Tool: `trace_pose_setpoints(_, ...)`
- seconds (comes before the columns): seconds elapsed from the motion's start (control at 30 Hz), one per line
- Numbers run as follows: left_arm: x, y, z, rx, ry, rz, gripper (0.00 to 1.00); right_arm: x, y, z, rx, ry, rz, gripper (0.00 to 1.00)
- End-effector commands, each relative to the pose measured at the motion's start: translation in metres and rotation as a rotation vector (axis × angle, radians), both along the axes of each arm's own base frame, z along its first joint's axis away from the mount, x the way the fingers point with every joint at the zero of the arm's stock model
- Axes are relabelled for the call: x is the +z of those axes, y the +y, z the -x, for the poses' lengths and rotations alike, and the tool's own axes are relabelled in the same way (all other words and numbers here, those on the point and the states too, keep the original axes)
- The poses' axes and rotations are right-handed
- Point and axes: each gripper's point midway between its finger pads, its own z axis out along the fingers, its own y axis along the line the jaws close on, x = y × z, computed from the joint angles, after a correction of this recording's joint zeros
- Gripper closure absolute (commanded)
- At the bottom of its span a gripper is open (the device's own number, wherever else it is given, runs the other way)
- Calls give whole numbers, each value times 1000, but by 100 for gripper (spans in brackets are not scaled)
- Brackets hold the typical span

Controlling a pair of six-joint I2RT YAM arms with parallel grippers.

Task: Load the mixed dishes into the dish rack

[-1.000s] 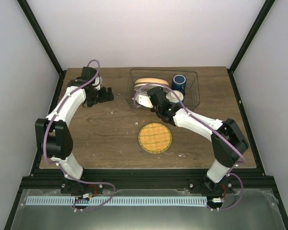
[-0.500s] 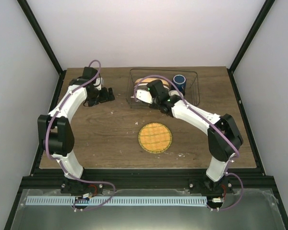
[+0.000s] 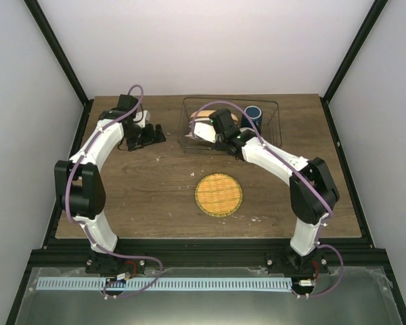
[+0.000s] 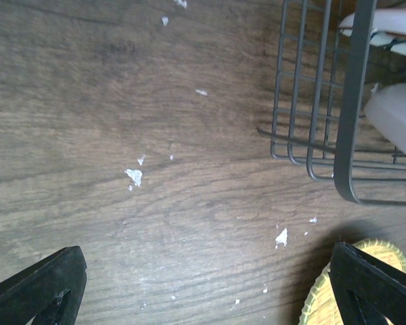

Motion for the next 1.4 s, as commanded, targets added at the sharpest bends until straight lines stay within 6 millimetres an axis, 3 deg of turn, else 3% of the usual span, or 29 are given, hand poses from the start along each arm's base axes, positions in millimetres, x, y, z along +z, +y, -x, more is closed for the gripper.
trace_pose_setpoints(0.0,-8,-5,11,-31,32,39,0,14,-1,-24,-51,-51,-61,71)
trace_pose_setpoints(0.33,-6,-5,11,-42,27,36,0,6,-5,-34,-74,-59,-61,71)
trace_pose_setpoints(0.57,-6,-6,13,-47,31,36,0,14,-10,-30,-87,-68,-63,49)
trace_pose_setpoints(0.7,-7,-6,15,-49,34,39,0,17,-15,-28,-100,-75,-51,44)
trace_pose_setpoints(0.87,-5,-10,21,-66,36,52,0,43,-18,-23,-109,-109,-81,42)
trace_pose_setpoints(1.03,-4,-36,49,-196,53,37,0,84,-29,-12,-176,-139,-147,39)
trace_pose_setpoints(1.13,-9,-63,74,-319,93,12,0,102,-37,-4,-288,-93,-271,32)
trace_pose_setpoints(1.2,-15,-80,91,-387,138,21,0,101,-39,4,-364,-11,-367,24)
trace_pose_setpoints(1.37,-29,-104,113,-507,196,-35,0,75,-46,24,-568,213,-585,23)
